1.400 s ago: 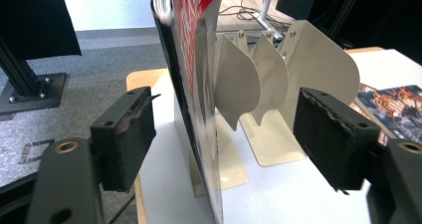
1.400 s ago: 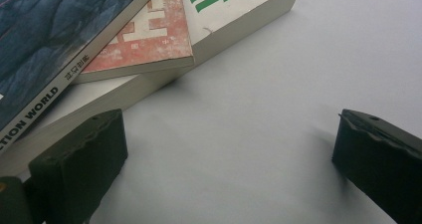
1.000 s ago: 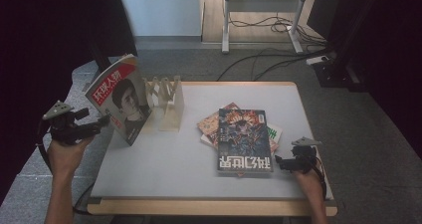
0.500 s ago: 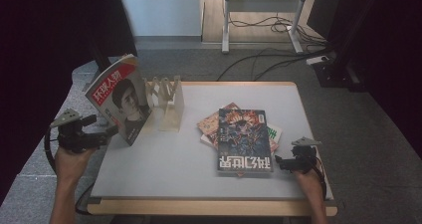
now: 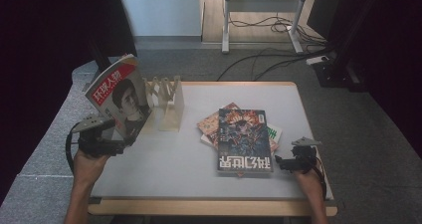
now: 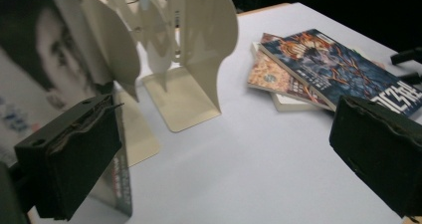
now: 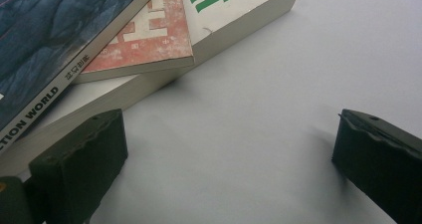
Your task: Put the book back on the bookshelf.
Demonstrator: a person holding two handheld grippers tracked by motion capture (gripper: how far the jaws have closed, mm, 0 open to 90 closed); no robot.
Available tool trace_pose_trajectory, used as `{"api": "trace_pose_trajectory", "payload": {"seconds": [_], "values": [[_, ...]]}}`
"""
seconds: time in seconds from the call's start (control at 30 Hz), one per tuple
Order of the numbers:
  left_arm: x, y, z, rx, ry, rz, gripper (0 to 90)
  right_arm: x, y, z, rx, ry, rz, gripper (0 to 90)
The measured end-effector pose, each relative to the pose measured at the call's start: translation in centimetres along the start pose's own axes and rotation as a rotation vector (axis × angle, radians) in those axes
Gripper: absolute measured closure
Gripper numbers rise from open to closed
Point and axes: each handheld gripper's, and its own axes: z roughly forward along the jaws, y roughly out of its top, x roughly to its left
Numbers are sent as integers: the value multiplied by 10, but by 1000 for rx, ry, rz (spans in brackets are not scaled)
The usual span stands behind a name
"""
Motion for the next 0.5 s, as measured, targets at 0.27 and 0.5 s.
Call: {"api": "trace_pose_trajectory", "payload": {"seconds": [0.27, 0.5], "values": [[-10, -6, 21, 21, -11, 34, 0, 0, 0, 0, 0, 0, 0, 4], [-20, -9, 35, 51, -29, 56, 0, 0, 0, 0, 0, 1, 0, 4]]}}
